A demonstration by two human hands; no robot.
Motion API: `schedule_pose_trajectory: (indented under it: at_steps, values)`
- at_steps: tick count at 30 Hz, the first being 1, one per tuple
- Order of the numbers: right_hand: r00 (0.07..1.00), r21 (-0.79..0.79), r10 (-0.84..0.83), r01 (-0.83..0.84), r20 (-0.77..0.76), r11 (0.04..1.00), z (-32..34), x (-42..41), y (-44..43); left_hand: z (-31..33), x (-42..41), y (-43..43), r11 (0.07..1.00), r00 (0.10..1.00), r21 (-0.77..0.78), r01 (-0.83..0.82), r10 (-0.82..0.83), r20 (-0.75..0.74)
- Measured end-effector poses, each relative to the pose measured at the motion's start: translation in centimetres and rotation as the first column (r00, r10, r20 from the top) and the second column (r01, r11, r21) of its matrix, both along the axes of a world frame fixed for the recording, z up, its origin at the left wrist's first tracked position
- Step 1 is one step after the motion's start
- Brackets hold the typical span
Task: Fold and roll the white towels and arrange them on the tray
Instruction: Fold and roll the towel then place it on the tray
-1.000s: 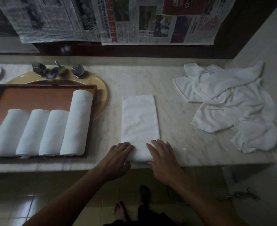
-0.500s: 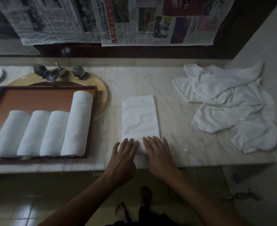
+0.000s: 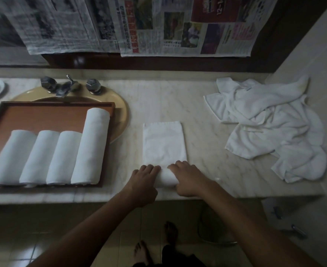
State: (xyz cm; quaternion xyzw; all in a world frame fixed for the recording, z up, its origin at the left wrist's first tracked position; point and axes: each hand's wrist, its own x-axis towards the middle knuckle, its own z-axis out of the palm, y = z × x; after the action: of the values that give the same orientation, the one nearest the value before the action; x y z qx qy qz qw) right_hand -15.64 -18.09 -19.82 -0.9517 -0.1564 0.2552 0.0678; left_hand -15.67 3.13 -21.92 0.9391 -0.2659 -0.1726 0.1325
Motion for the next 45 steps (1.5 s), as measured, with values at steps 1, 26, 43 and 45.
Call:
schedule_pose_trajectory:
  at_steps: [1,26,43,45]
  values:
    - [1.0,0.012,0.002,-0.002,-0.028,1.0,0.0,-0.4,0.0,0.0,-0.5,0.3,1.0,1.0,-0.012,0.016,-0.016,-0.01]
    - [0.936,0.048,-0.061,0.047,0.347,0.998,-2.9,-3.9,1.4,-0.1,-2.0,-1.1,0.972,0.971,-0.156,-0.173,0.195,0.136]
    - [0.998,0.031,0.039,-0.038,-0.048,0.999,0.1,-1.3,0.6,-0.9,-1.6,1.4,0.993,0.999,-0.107,0.038,-0.035,0.037]
    - [0.998,0.048,0.007,-0.004,-0.054,0.999,0.2,-1.4,0.6,-0.8,-1.5,1.4,0.994,0.999,-0.105,0.032,-0.03,0.016]
